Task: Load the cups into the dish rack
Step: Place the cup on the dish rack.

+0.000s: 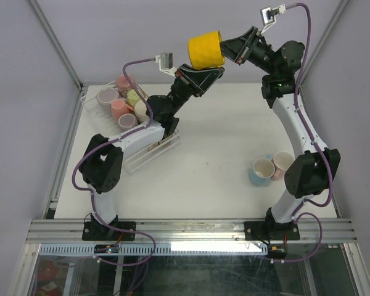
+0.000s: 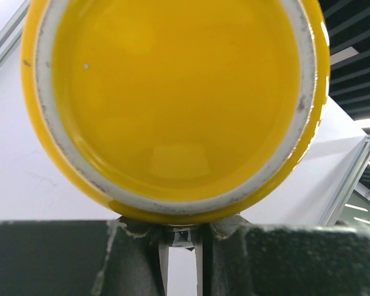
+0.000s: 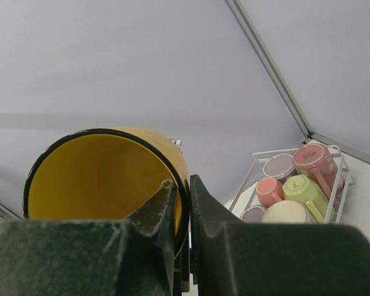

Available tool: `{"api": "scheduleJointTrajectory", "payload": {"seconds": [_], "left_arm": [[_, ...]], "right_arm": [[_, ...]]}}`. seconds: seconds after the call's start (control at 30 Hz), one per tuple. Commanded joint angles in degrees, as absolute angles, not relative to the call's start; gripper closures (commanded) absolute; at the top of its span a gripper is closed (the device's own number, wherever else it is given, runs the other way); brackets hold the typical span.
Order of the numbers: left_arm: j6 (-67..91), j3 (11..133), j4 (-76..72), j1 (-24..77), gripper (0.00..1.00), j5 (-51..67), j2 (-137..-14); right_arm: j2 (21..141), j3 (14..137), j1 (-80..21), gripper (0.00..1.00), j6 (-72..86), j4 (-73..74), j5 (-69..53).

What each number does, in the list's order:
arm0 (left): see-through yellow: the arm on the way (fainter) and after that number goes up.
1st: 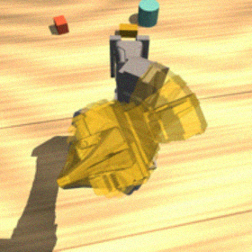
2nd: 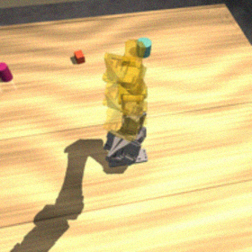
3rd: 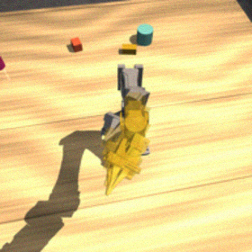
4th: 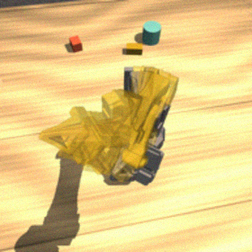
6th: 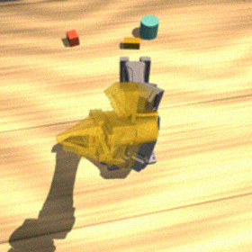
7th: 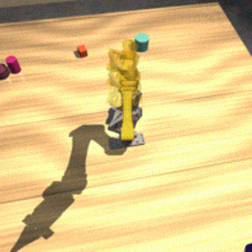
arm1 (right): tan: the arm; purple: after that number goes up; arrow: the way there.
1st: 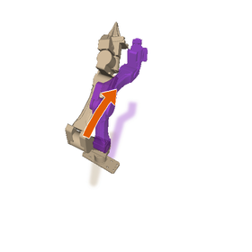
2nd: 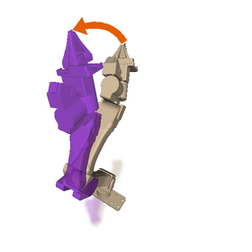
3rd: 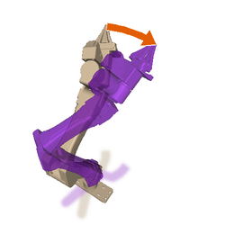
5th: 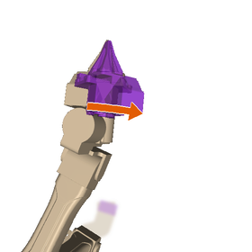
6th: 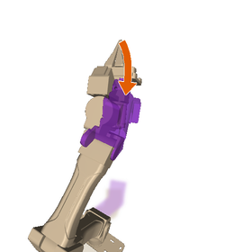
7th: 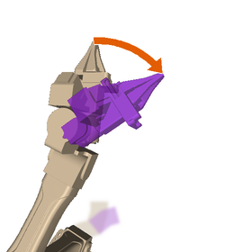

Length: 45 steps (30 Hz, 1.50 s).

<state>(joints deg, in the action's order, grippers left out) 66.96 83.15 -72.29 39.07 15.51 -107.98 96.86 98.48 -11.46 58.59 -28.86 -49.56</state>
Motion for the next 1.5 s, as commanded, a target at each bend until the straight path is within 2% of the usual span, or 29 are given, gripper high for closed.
{"api": "scheduleJointTrajectory", "payload": {"seconds": [0.0, 0.17, 0.23, 0.33, 0.47, 0.83, 1.1, 1.23, 1.37, 1.47], "left_arm": [[68.6, 82.4, -80.3, 39.6, 1.00, 14.5, -105.3], [65.4, 82.4, -78.6, 39.5, 1.00, 17.1, -103.3], [63.5, 81.1, -77.1, 39.2, 1.00, 17.2, -101.7], [61.9, 78.2, -76.5, 38.5, 1.00, 16.6, -99.1], [60.8, 73.9, -76.8, 37.4, 1.00, 16.0, -95.2], [55.6, 66.0, -69.3, 33.5, 1.00, 19.3, -82.5], [48.4, 65.5, -52.2, 29.3, 1.00, 21.6, -71.2], [46.0, 65.3, -42.5, 26.0, 1.00, 22.0, -66.2], [41.4, 67.7, -29.4, 24.4, 1.00, 22.0, -62.7], [37.5, 70.8, -19.0, 24.1, 1.00, 21.4, -61.2]], "right_arm": [[92.1, 99.0, -12.4, 0.96, 57.9, -33.9, -51.6], [91.8, 99.1, -12.5, 0.58, 56.2, -34.1, -53.1], [91.6, 99.0, -12.4, 0.45, 55.2, -34.8, -54.6], [91.4, 98.2, -12.3, 0.29, 54.9, -38.0, -57.1], [91.1, 97.2, -12.3, 0.18, 55.0, -40.8, -59.2], [91.3, 96.2, -12.2, 0.16, 52.0, -40.5, -61.8], [90.6, 95.2, -12.0, 0.16, 46.2, -37.3, -64.7], [89.2, 94.7, -11.5, 0.16, 35.9, -29.1, -65.4], [86.9, 94.6, -11.5, 0.16, 23.7, -14.9, -64.5], [85.9, 95.6, -11.5, 0.15, 8.2, -3.0, -61.8]]}}
